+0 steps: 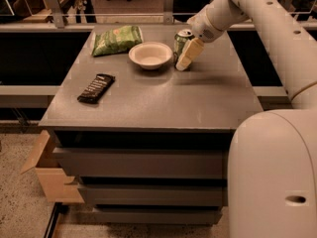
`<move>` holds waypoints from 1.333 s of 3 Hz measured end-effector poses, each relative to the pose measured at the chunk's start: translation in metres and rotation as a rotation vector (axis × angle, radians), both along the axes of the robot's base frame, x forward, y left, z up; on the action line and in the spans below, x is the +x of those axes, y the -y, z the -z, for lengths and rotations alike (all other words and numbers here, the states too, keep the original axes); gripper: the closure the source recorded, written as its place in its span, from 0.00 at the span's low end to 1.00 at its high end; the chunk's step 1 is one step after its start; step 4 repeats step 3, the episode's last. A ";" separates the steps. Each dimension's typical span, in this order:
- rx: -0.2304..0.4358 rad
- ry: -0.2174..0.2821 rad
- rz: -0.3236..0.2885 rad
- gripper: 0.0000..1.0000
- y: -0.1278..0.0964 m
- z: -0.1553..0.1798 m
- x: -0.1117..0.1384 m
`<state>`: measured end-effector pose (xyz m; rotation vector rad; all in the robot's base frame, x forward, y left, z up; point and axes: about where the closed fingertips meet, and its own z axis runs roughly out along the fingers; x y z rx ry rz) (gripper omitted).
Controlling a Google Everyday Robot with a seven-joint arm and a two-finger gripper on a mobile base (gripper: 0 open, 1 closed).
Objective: Move green can near paper bowl
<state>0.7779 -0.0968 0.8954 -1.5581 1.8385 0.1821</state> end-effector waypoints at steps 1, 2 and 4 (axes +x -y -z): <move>-0.002 0.014 0.027 0.00 0.011 -0.004 0.000; 0.030 0.057 0.099 0.00 0.054 -0.019 -0.005; 0.059 0.110 0.200 0.00 0.108 -0.036 -0.015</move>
Offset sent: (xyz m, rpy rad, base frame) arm -0.0227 -0.1347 0.0435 0.0745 -0.1325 -0.2282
